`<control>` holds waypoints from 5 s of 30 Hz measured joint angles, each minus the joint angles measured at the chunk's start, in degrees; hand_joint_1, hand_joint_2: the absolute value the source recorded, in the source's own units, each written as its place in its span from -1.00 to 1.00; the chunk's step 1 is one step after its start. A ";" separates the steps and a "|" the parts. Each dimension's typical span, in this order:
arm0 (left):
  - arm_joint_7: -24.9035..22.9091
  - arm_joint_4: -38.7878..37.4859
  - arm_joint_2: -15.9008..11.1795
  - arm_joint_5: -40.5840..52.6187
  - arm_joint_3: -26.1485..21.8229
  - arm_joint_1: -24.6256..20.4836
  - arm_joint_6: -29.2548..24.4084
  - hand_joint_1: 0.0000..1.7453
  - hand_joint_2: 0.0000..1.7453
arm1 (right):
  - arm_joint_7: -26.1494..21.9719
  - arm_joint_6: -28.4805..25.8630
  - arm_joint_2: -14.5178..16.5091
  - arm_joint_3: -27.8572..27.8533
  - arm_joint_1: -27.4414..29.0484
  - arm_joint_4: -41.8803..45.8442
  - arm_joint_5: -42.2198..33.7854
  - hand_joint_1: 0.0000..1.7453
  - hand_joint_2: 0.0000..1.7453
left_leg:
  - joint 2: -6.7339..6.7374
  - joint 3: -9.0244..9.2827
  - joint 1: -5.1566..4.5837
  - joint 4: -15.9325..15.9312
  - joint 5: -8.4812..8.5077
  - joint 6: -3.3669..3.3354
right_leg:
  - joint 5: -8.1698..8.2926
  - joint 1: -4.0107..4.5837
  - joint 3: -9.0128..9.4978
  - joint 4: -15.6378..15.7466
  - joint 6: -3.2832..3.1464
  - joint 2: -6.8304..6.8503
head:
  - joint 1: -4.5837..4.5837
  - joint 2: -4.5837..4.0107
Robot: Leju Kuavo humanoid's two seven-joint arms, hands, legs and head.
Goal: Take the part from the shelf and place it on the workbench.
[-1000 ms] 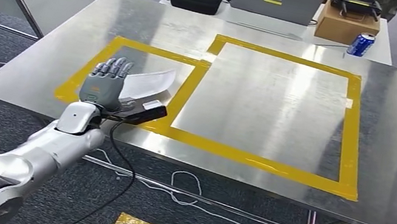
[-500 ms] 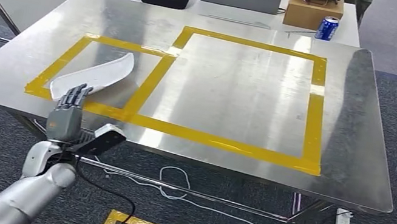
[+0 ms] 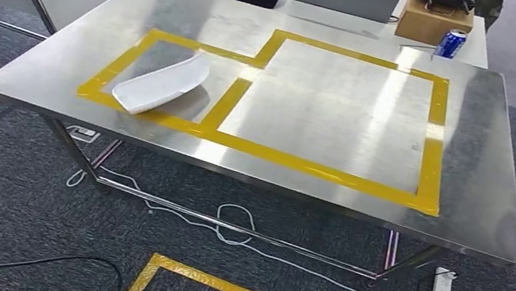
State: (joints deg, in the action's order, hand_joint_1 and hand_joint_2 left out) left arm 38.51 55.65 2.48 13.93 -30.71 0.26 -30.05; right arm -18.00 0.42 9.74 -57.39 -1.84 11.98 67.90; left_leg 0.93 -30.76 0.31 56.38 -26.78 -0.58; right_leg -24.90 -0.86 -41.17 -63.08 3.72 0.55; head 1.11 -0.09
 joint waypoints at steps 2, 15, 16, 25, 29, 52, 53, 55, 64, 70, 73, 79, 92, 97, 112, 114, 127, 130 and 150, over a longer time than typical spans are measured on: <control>-0.15 -5.24 -0.08 -0.21 -5.80 -0.19 -0.42 -1.00 -1.00 | 0.11 -0.04 0.01 -0.12 0.21 0.00 0.11 -1.00 -1.00 | -0.77 -1.87 -0.13 0.04 1.45 -0.30 | -6.18 0.19 -1.43 -7.70 -0.07 -0.21 | -0.15 0.00; -42.11 -38.08 3.46 19.38 -13.32 -1.35 7.49 -1.00 -1.00 | 0.07 0.34 -0.08 -0.60 0.13 0.14 1.14 -1.00 -1.00 | -4.64 -8.55 -0.24 2.58 4.00 2.31 | -4.10 0.95 13.96 7.34 -3.84 -1.93 | -0.10 0.00; -42.15 -38.79 4.02 19.73 -12.73 -1.42 10.24 -1.00 -1.00 | -0.03 0.49 -0.12 -0.66 0.23 0.18 1.17 -1.00 -1.00 | -3.45 -9.57 -0.17 5.69 0.85 2.57 | -3.61 0.92 13.39 7.41 -3.91 -1.22 | 0.19 0.00; -39.52 -41.52 6.79 26.89 -7.94 -2.17 21.69 -1.00 -1.00 | -0.44 1.56 -0.77 -1.08 0.59 0.48 3.29 -1.00 -1.00 | 3.40 1.63 1.37 1.30 -0.25 3.85 | -0.79 0.35 9.54 5.98 -1.17 5.83 | 1.00 0.00; -36.75 -42.16 7.51 32.86 -2.25 -1.71 23.92 -1.00 -1.00 | -1.68 2.34 -1.21 -0.84 -0.02 0.51 4.84 -1.00 -1.00 | 1.51 1.52 1.01 -0.28 -1.04 1.43 | -1.71 -0.14 8.72 4.29 0.24 5.58 | 0.54 0.01; -37.22 -43.15 8.80 34.07 3.24 -1.34 25.64 -1.00 -1.00 | -2.84 2.10 -2.33 0.27 0.82 0.52 7.06 -1.00 -1.00 | -0.51 -6.25 0.36 10.29 -2.58 3.43 | -1.32 0.40 10.62 6.75 -2.95 2.95 | 0.22 0.00; -37.18 -43.15 8.83 34.05 3.23 -1.38 25.62 -1.00 -0.50 | -2.83 2.04 -2.34 0.28 0.80 0.52 7.02 -1.00 -1.00 | 1.05 -3.81 0.38 6.13 -0.91 3.55 | -1.47 0.50 10.65 6.63 -2.63 3.60 | 0.29 0.00; -37.10 -43.15 8.93 34.08 3.23 -1.61 25.56 -1.00 0.50 | -2.74 1.86 -2.36 0.28 0.79 0.52 6.88 -1.00 -1.00 | 3.05 -0.71 0.30 0.60 0.76 2.97 | -1.85 0.75 10.69 6.26 -1.86 4.77 | 0.32 0.01; -37.04 -43.21 9.15 33.91 2.70 -1.55 25.44 -1.00 1.00 | -2.10 0.64 -2.11 0.27 0.07 0.48 6.42 -1.00 -1.00 | -2.21 -1.14 0.02 -0.38 1.63 -0.08 | -10.34 0.27 3.75 -10.21 -0.17 -0.29 | -0.51 0.00; -36.99 -43.21 9.20 33.43 1.74 -1.61 25.45 -1.00 1.00 | -2.02 -0.33 -1.98 0.26 -0.12 0.44 6.56 -1.00 -1.00 | -6.90 -1.38 -0.03 -0.19 2.01 0.64 | -2.65 -0.18 10.10 4.29 -0.83 -4.70 | -0.55 0.00; -36.89 -43.21 9.16 33.37 1.54 -1.48 25.46 -1.00 1.00 | -1.91 -0.70 -1.81 0.26 -0.30 0.42 6.71 -1.00 -1.00 | -8.30 -2.01 0.29 -0.23 2.45 1.85 | -2.45 0.06 10.59 5.34 -1.61 -4.38 | -0.51 0.00; -36.16 -43.21 8.75 32.93 0.70 -1.99 25.73 -1.00 -0.50 | -1.65 -1.85 -1.08 0.25 -0.42 0.42 6.91 -1.00 -1.00 | -2.03 -8.86 -0.08 14.61 -5.67 2.94 | -1.99 0.49 10.63 5.92 -3.14 0.62 | 0.14 0.00; -35.35 -43.21 8.29 33.22 -0.02 -1.42 25.87 -1.00 -1.00 | -1.58 -2.66 -0.40 0.25 -1.30 0.40 6.93 -1.00 -1.00 | -0.17 -0.92 -0.30 -0.46 1.62 -0.07 | -7.16 0.75 8.73 -0.91 -0.73 2.22 | -0.48 0.00; -35.21 -43.21 8.26 33.59 -0.10 -1.41 25.90 -1.00 -1.00 | -1.54 -2.73 -0.34 0.25 -0.89 0.37 6.92 -1.00 -1.00 | -4.46 -1.01 -0.35 -0.37 1.82 -0.31 | -8.07 0.63 4.52 -8.40 -0.79 -0.67 | -0.73 0.00; -35.21 -43.23 8.13 33.90 -0.87 -1.35 25.92 -1.00 -1.00 | -1.54 -2.84 -0.19 0.23 -0.92 0.33 6.92 -1.00 -1.00 | -1.54 -8.95 -0.11 14.20 -3.51 2.77 | -2.21 0.74 10.44 5.64 -3.45 2.62 | -0.02 0.00; -35.21 -43.23 8.09 33.90 -0.88 -1.33 25.92 -1.00 -1.00 | -1.54 -2.84 -0.17 0.23 -1.07 0.33 6.92 -1.00 -1.00 | 0.62 -4.75 -0.21 6.79 0.01 2.64 | -2.37 0.85 10.62 5.62 -3.21 3.96 | 0.01 0.00; -35.18 -43.26 8.24 34.53 -0.94 -1.50 26.67 -1.00 -1.00 | -1.39 -2.93 -0.16 0.23 -0.90 0.33 6.98 -1.00 -1.00 | -4.08 -1.49 -0.32 -0.36 2.23 -0.28 | -9.39 0.75 3.66 -10.33 -0.89 -0.45 | -0.82 0.00; -35.13 -43.26 8.28 34.69 -0.93 -1.54 26.78 -1.00 -1.00 | -1.38 -3.01 -0.16 0.23 -0.99 0.33 6.97 -1.00 -1.00 | -6.56 -1.43 -0.26 -0.21 2.35 0.21 | -3.61 0.19 8.57 1.03 -1.02 -3.57 | -0.81 0.00; -34.14 -43.30 8.31 36.20 -0.94 -1.52 27.23 -1.00 -1.00 | -1.55 -3.34 -0.12 0.21 -1.26 0.33 7.08 -1.00 -1.00 | 1.54 -1.04 -0.61 -0.48 1.67 1.08 | -2.83 1.26 10.96 5.26 -1.98 6.67 | -0.05 0.00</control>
State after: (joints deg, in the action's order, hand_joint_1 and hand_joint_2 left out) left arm 4.37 12.35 10.79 50.12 -31.64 -1.26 -2.81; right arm -19.56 -2.93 9.62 -57.18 -3.09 12.31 74.97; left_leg 2.48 -31.80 -0.30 55.89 -25.11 0.51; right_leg -27.74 0.40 -30.21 -57.81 1.73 7.22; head 1.05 -0.09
